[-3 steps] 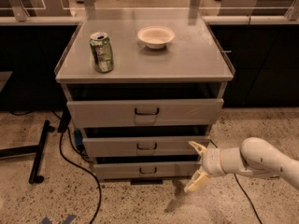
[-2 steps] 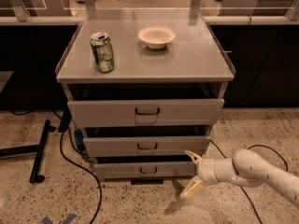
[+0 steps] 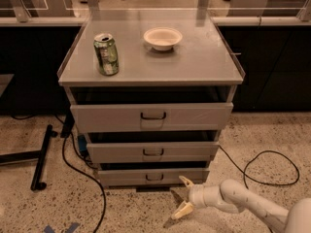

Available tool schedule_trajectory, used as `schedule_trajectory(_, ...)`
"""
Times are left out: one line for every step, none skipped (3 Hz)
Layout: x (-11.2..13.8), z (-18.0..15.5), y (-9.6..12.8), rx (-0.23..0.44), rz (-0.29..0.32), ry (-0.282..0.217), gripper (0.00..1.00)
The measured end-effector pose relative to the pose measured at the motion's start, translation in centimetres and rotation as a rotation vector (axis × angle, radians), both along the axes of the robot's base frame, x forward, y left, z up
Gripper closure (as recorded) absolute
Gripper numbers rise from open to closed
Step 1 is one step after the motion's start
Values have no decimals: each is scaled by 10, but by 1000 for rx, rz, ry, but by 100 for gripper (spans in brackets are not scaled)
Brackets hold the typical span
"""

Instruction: Open bottom drawer

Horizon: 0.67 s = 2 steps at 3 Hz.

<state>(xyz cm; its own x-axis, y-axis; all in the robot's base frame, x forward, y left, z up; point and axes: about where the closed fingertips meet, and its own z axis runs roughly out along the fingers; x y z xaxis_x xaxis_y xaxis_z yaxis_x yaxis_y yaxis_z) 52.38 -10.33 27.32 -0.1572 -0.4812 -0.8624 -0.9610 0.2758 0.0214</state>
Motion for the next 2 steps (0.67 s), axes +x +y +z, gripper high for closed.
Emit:
schedule_trajectory(5,-42,28,24,-41,18,0)
schedule_trajectory(21,-50,38,24,-121,-12,0)
